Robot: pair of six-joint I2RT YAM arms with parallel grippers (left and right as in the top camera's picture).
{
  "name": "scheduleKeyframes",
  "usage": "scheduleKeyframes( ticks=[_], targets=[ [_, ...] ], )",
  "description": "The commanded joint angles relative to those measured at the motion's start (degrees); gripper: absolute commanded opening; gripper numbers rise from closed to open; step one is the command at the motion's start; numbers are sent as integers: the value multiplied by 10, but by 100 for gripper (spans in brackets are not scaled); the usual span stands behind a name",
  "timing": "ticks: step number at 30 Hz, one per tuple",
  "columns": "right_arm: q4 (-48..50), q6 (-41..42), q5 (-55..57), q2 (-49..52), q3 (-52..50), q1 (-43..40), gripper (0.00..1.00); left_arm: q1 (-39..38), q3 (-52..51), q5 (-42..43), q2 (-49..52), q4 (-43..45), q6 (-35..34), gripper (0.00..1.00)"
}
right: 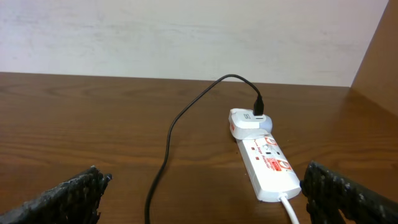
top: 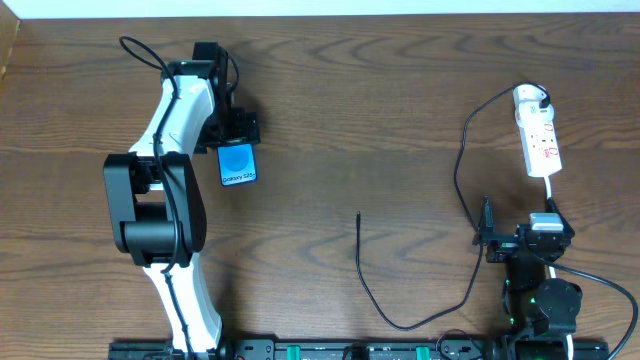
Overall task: Plug charger to phone and switch on socket
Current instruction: 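Lower the left gripper and grasp the phone's bottom edge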
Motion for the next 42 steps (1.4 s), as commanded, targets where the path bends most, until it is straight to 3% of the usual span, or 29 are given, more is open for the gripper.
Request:
scheduleKeyframes(
  ticks=[1,42],
  targets=[
    [-2,8,5,-3,-1,4,99,1,-12,2,8,8,-14,98],
    [-2,8,5,-3,-1,4,99,-2,-18,0,45,59,-14,98]
  ],
)
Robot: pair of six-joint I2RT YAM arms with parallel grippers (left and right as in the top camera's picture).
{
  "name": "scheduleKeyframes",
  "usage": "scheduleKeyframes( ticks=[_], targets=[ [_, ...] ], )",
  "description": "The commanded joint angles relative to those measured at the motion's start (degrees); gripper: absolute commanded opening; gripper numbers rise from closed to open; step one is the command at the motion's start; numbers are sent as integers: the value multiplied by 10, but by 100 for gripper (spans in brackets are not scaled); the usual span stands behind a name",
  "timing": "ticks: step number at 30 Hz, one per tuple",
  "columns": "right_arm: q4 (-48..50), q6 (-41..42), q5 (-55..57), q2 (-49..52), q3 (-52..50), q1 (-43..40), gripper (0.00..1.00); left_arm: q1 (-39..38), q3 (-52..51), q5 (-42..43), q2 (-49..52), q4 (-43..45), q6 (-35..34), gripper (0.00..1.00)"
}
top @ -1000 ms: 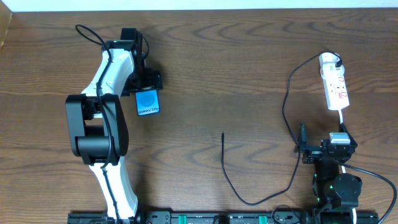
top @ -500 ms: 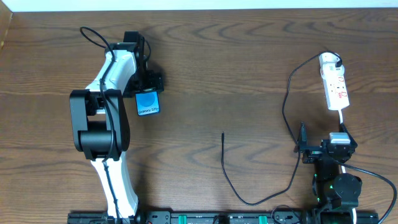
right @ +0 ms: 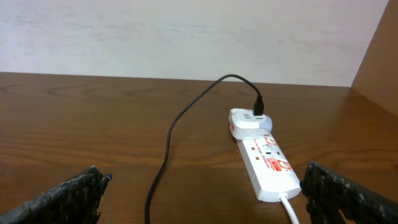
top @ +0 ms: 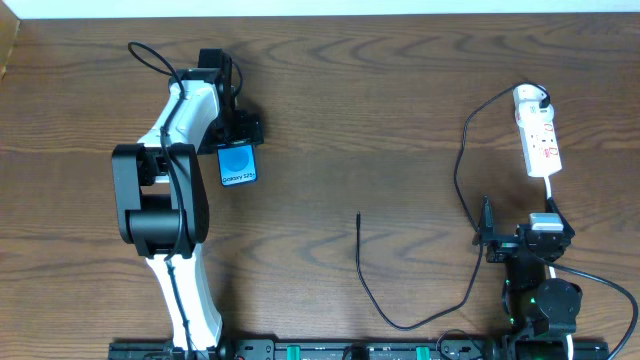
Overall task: Plug charger to phone and switch on socket
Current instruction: 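Lower the left gripper and grasp the phone's bottom edge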
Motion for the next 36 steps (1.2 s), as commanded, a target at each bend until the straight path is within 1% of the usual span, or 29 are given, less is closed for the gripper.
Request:
scheduleKeyframes(
  ticks=[1,30,36],
  targets=[
    [-2,8,5,-3,-1,4,99,-2,-4,-3,14,-1,-5,98],
    [-2,8,5,-3,-1,4,99,-1,-26,-1,19,6,-5,98],
    [-2,8,5,-3,-1,4,99,-1,-26,-1,19,8,-5,100]
  ],
)
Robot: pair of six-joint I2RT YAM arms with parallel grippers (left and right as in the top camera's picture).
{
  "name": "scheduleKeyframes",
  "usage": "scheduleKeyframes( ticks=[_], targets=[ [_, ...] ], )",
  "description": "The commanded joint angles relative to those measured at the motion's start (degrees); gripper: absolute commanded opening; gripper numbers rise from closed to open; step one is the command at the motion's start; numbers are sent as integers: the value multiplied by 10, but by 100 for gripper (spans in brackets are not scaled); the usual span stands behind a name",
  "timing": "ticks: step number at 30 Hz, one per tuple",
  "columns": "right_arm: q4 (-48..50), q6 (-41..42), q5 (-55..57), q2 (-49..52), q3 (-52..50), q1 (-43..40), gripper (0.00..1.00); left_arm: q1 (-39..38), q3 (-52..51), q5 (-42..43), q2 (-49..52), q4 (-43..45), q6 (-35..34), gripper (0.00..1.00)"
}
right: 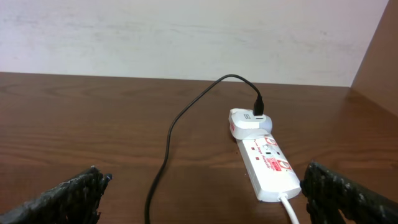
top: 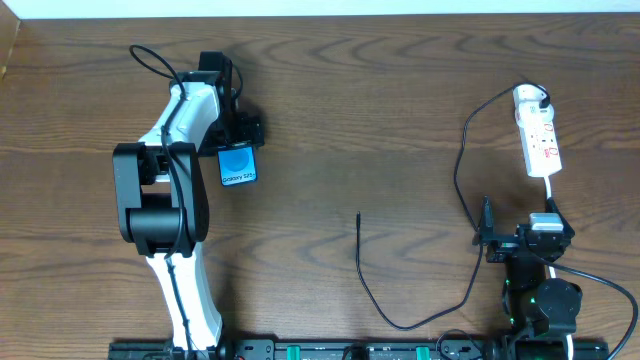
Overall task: Plug charger to phone and switch on socket
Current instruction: 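Lower the left gripper and grasp the phone's bottom edge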
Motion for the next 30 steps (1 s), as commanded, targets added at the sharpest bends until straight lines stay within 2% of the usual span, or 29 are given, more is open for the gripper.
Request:
scheduleKeyframes(
  ticks=[1,8,23,30],
  targets=[
    [-2,8,5,-3,-1,4,99,-1,-18,-10,12,-1,-5,100],
    [-2,8,5,-3,-1,4,99,-1,-18,-10,12,-1,-5,88],
    [-2,8,5,-3,-1,4,99,-1,-18,-10,12,3,-5,78],
    [-2,8,5,-3,-1,4,99,-1,-18,-10,12,3,-5,67]
  ],
)
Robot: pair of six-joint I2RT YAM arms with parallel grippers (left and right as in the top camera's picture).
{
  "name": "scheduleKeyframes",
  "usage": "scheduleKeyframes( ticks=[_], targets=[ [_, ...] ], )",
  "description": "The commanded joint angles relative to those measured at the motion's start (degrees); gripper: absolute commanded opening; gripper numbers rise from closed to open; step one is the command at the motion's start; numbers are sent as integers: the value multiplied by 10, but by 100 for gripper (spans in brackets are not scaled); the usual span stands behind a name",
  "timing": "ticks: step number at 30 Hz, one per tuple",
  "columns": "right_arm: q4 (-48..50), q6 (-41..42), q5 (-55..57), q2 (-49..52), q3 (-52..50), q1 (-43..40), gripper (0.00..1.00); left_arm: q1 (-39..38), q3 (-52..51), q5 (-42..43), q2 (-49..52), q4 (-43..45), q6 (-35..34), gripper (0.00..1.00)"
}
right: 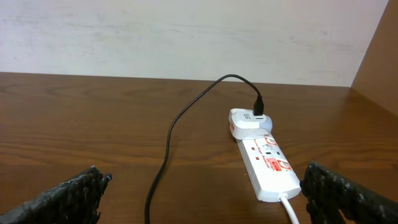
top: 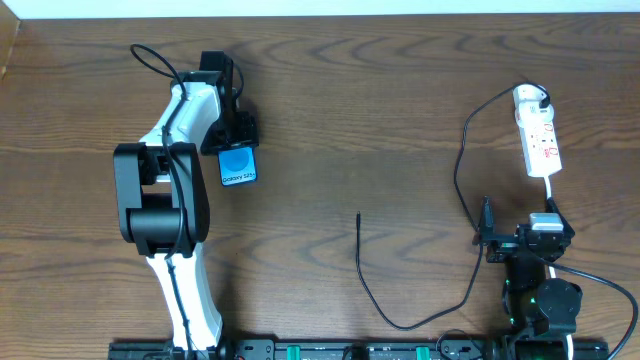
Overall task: Plug charger to phone and switch on socket
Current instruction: 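Lower the left gripper and grasp the phone's bottom edge, then lift the phone with the left gripper and tilt it upright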
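Note:
The phone [top: 237,165], face up with a blue disc on its screen, lies on the table at the upper left. My left gripper [top: 233,134] is down over the phone's far end; how its fingers stand is hidden under the wrist. A black charger cable [top: 459,170] runs from the white adapter [right: 247,121], plugged into the white power strip [right: 267,165], and loops to a free plug end [top: 359,216] mid-table. My right gripper [right: 202,199] rests open near the front right, facing the strip, with nothing between its fingers.
The power strip [top: 538,135] lies at the far right with its white lead running back under my right arm. A pale wall edges the table's far side. A black rail with green parts [top: 330,350] runs along the front edge.
The left gripper's dark outline at the phone's far end looks slightly narrower. Phone, cable, strip and right arm are where they were.
The left gripper was at the phone's far end from the oldest moment, with the arm's elbow lying further left. By 2.2 s ago the arm had straightened slightly, and it has stayed there. The phone, cable and right arm have not moved.

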Motion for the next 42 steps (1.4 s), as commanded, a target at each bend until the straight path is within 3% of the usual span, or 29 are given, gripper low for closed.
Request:
scheduleKeyframes(
  ticks=[1,8,11,13,27,42],
  targets=[
    [-2,8,5,-3,-1,4,99,-1,-17,-7,13,-1,-4,65],
    [-2,8,5,-3,-1,4,99,-1,-17,-7,13,-1,-4,49],
    [-2,8,5,-3,-1,4,99,-1,-17,-7,13,-1,-4,30],
    [-2,8,5,-3,-1,4,99,-1,-17,-7,13,-1,-4,8],
    [-2,8,5,-3,-1,4,99,-1,0,-7,-16,-7,-3,7],
    [-2,8,5,-3,-1,4,99,-1,0,-7,-111,-12,1,8]
  ],
)
